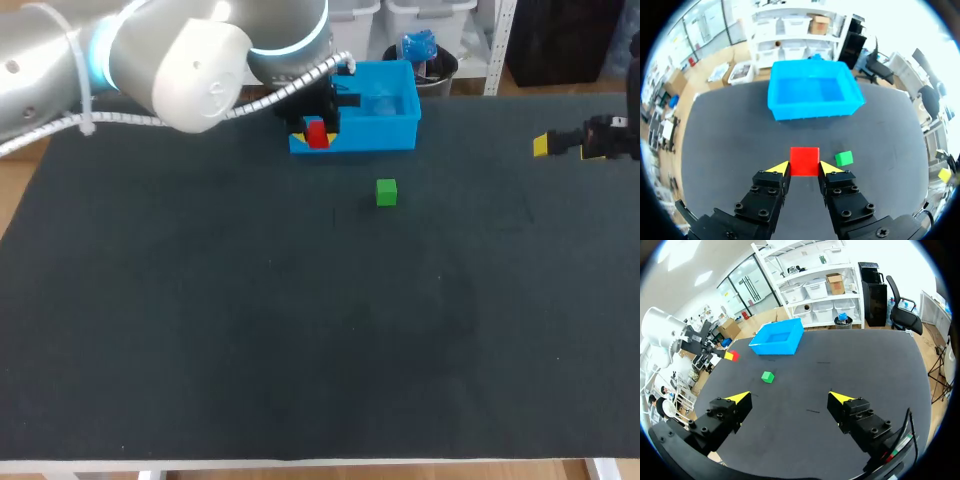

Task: Use the left arm to pick the red cube and place it into the blue plastic box first, then use the right arm to grasp the green cube and put it into the same blue plastic box after the first action is fully finished.

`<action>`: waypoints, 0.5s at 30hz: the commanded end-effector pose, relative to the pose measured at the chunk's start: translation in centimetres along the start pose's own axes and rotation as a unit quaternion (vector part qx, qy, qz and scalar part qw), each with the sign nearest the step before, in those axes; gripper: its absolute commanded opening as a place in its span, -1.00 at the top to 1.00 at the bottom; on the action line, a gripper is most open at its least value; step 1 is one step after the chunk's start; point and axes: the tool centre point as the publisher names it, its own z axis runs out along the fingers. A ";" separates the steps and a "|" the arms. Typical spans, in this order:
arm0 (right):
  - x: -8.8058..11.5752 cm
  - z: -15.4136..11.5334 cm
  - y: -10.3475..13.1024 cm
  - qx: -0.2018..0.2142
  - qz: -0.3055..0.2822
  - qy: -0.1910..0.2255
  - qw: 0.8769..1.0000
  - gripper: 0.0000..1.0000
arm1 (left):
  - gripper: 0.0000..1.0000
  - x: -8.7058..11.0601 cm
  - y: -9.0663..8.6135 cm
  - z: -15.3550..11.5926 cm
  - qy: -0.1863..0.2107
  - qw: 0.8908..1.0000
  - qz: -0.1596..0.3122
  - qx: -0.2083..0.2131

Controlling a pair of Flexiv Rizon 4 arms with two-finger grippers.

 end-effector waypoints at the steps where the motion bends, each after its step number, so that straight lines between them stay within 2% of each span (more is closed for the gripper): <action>1: 0.0 0.1 0.0 0.001 0.000 0.001 1.000 -1.00 | 1.00 0.7 2.1 -1.6 -0.015 0.998 0.009 0.054; 5: 0.0 0.1 0.0 0.001 0.000 0.001 1.000 -1.00 | 1.00 0.6 3.4 -2.1 -0.024 0.997 0.027 0.074; 6: 0.0 0.1 0.0 0.001 0.000 0.001 1.000 -1.00 | 1.00 0.6 3.6 -2.2 -0.023 0.995 0.034 0.089; 8: 0.0 0.1 0.0 0.001 0.000 0.001 1.000 -1.00 | 1.00 0.8 4.1 -2.3 -0.026 0.995 0.048 0.082; 9: 0.0 0.1 0.0 0.001 0.000 0.001 1.000 -1.00 | 1.00 0.9 4.3 -2.4 -0.027 0.994 0.052 0.095; 15: 0.0 0.1 0.0 0.001 0.000 0.001 1.000 -1.00 | 1.00 1.5 5.2 -2.7 -0.053 0.989 0.083 0.114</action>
